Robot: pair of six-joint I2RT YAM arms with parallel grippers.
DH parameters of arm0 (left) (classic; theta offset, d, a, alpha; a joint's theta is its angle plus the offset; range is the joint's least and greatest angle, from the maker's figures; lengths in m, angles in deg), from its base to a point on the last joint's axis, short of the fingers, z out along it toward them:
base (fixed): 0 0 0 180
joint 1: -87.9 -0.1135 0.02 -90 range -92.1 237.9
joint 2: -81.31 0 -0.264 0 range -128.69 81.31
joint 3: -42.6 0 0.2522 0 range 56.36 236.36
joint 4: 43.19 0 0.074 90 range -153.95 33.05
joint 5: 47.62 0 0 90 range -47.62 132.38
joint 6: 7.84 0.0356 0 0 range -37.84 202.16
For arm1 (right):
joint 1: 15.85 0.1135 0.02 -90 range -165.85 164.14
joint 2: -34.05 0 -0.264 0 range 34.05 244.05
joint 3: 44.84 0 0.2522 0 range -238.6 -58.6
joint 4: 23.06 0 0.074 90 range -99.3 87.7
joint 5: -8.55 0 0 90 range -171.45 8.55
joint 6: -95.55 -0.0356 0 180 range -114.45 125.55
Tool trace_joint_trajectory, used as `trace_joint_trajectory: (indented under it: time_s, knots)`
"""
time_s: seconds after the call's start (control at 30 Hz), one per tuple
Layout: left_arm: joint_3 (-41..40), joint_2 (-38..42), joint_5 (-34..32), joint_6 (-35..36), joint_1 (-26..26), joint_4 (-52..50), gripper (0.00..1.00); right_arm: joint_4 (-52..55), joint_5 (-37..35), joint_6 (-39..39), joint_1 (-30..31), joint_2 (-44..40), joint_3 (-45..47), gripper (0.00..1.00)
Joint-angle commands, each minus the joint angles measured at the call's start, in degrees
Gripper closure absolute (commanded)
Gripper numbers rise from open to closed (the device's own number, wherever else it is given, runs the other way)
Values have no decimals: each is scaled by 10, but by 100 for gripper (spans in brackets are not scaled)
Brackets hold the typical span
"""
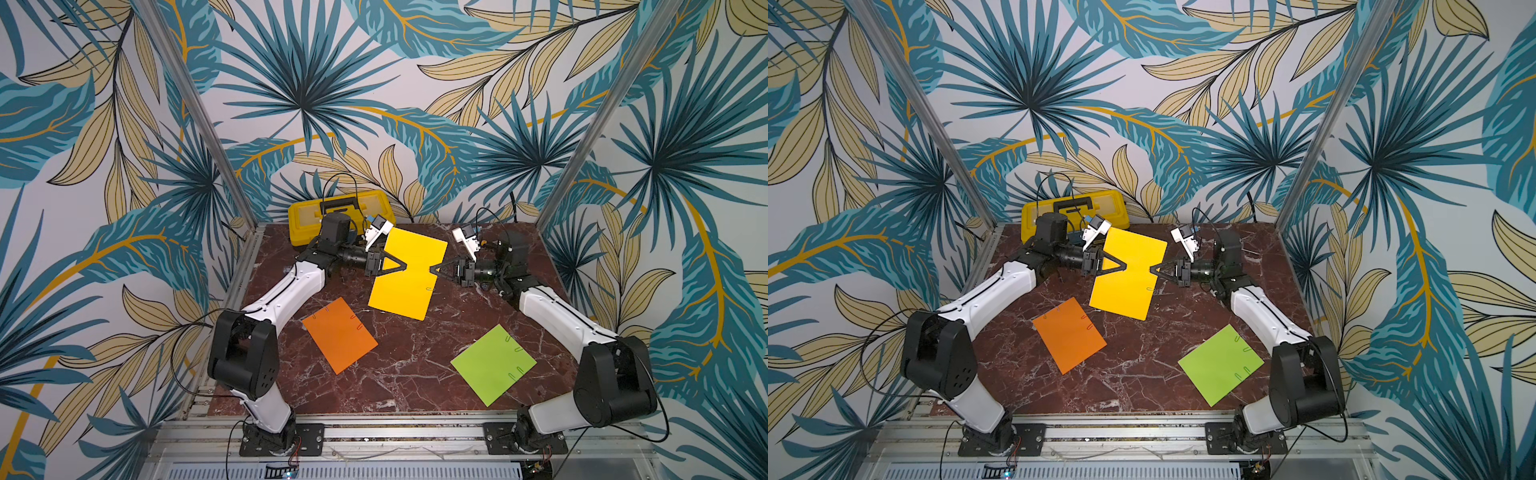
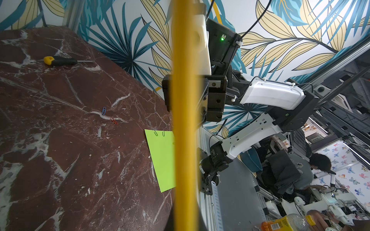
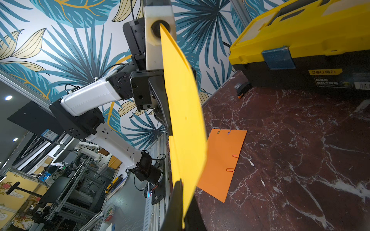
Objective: Unclip the paperclips from the documents
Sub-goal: Remove the paper clip from the document.
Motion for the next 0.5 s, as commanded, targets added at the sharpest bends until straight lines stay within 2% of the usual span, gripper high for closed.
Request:
trace_joint_trajectory:
  time_s: [0.0, 0.47]
  knots:
    - [-4, 26, 0, 13, -14, 10, 100, 24, -2, 12, -7, -12, -3, 96]
    - [-1, 27, 1, 14, -16, 10, 100, 42, -3, 24, -12, -16, -7, 95]
